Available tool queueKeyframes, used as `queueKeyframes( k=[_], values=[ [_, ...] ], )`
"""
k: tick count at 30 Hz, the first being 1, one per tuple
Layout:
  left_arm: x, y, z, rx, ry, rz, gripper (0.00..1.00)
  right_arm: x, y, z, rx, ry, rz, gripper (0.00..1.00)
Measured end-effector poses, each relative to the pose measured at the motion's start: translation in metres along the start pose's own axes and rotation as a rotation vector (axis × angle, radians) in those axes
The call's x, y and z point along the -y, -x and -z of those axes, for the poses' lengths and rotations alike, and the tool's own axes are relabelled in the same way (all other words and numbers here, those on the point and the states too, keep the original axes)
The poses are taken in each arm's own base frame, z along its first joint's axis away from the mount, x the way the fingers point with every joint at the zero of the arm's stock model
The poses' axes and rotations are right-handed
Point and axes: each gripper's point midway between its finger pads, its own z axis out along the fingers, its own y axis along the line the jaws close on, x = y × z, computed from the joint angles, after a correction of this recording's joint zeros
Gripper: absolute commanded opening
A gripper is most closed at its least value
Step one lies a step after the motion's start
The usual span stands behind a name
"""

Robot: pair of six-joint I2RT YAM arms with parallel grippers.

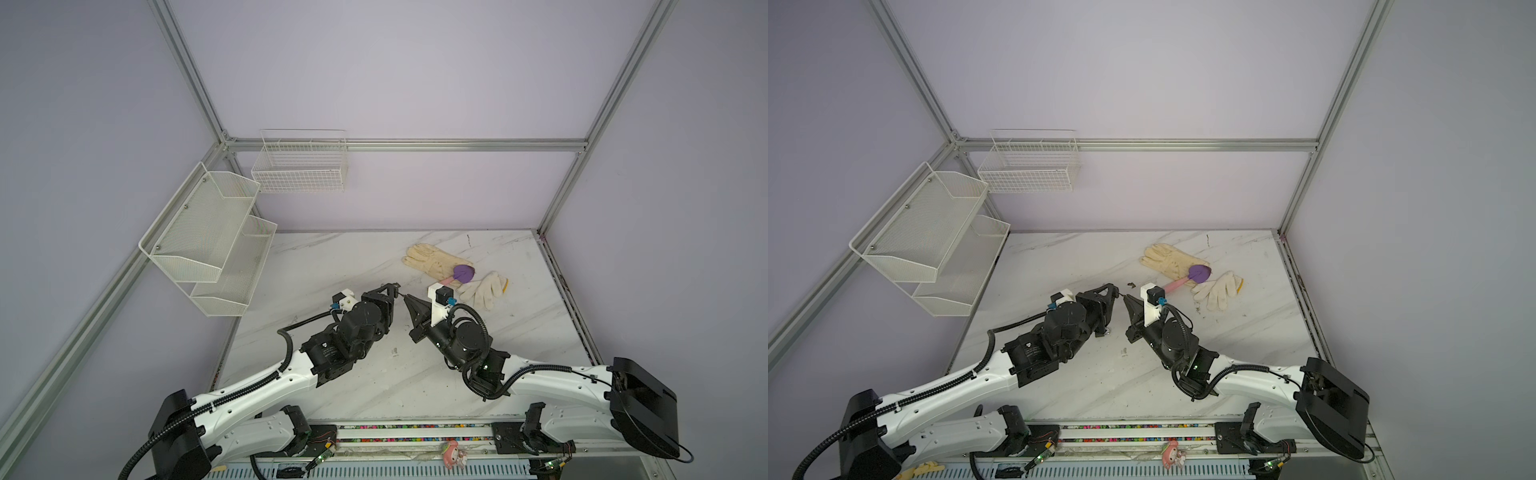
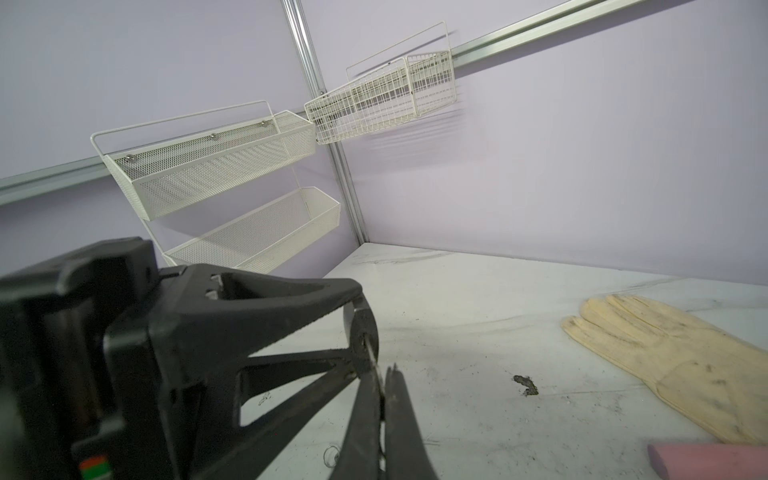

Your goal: Unlock with the key

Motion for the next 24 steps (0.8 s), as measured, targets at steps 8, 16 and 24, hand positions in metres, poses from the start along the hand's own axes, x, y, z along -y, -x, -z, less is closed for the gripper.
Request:
queueKeyframes(
  k=[8,16,24],
  values=[
    [0.009,-0.001,0.000,-0.010,-0.012,0.002,0.00,-0.003,0.006,-0.003,0.019,0.053,0.052,0.00],
    [0.020,-0.004,0.002,-0.032,-0.012,-0.032,0.00,-0.004,0.014,-0.004,0.052,0.068,0.142,0.00],
    [0.028,-0.002,0.009,-0.044,-0.002,-0.092,0.00,-0.010,0.023,-0.006,0.063,0.101,0.233,0.00]
  ],
)
